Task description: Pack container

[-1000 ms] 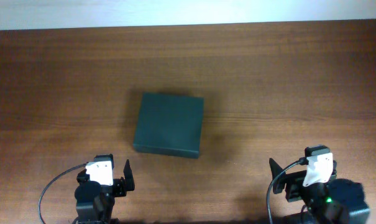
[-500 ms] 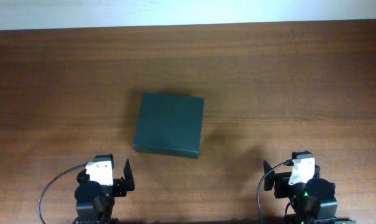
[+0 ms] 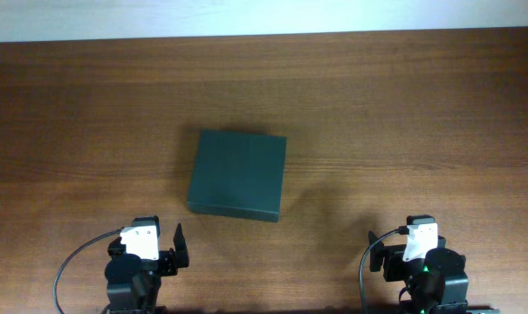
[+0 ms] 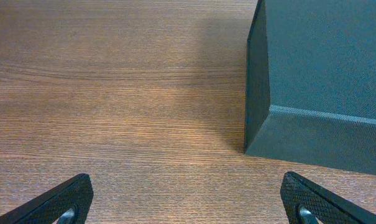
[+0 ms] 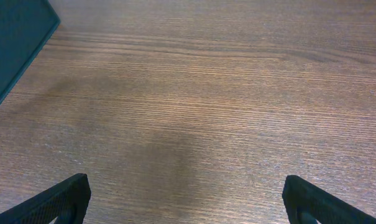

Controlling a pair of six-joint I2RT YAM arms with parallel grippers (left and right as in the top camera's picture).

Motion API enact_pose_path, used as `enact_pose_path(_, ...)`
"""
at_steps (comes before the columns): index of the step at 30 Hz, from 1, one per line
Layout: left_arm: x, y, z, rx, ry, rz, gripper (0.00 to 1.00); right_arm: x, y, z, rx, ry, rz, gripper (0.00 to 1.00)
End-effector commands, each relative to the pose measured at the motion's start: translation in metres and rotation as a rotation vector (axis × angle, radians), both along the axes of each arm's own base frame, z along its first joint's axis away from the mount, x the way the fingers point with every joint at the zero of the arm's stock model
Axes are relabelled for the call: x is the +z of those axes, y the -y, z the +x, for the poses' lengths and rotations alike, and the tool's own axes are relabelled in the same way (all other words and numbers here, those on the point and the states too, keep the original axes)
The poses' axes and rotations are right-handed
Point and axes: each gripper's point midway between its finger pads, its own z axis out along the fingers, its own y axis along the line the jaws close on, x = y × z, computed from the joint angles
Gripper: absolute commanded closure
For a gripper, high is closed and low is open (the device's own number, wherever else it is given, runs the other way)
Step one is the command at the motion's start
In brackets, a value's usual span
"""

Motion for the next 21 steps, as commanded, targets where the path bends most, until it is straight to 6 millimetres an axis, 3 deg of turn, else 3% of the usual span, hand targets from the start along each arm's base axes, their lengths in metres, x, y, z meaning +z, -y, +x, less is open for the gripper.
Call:
enact_pose_path(1, -0.0013, -0.0016, 0.0002, 0.000, 0.002, 0.018, 0.01, -0.0014, 0.0001, 0.0004, -0.005, 0.005, 0.010, 0.01)
enact_pose_path(21, -0.0013, -0.0016, 0.0002, 0.000, 0.002, 0.018, 0.01, -0.0001, 0.0001, 0.0014, -0.005, 0.011, 0.011, 0.01)
